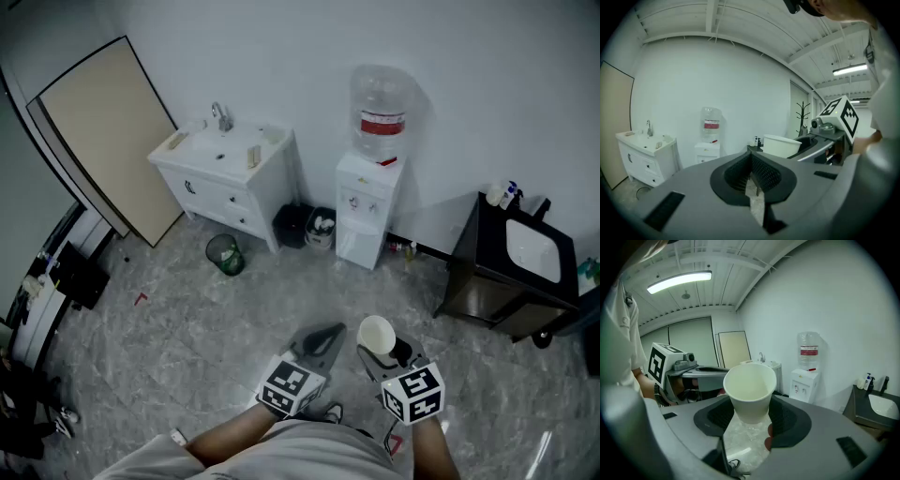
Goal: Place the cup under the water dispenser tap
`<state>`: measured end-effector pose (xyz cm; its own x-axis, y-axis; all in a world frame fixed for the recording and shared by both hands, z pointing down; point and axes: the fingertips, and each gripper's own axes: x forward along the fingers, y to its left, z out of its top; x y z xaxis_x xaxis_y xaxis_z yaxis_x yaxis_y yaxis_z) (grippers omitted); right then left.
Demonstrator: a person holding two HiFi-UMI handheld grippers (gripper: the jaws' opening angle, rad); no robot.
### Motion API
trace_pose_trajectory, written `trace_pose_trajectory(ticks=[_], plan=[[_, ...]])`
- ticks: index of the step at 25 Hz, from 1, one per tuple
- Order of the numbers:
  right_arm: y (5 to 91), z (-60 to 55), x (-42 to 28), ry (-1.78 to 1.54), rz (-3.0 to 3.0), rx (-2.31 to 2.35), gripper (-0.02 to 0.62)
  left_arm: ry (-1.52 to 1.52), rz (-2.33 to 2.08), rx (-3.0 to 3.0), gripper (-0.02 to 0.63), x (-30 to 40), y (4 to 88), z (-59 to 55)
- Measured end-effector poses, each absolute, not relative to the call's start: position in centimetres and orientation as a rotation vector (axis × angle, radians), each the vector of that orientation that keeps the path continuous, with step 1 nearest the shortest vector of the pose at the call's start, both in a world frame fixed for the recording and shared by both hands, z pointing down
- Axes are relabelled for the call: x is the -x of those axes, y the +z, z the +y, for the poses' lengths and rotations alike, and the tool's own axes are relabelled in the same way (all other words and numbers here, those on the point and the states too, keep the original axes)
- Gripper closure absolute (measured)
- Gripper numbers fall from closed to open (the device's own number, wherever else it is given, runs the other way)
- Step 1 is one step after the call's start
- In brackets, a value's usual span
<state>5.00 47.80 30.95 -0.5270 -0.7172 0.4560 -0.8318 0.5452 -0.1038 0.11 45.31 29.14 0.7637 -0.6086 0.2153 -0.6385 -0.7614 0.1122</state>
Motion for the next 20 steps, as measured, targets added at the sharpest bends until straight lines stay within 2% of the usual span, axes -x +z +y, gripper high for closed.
trace_pose_trajectory(ticks=[11,20], plan=[[31.5,44.5,-6.2,0.486,-2.442,-1.27,0.35,0.259,-0.977,-2.763,0.601,-1.5,30.4,42.2],[33.4,33.7,-5.5,0.484,-2.431,-1.311,0.348,0.266,-0.951,-2.784,0.601,-0.9,33.1,31.7]])
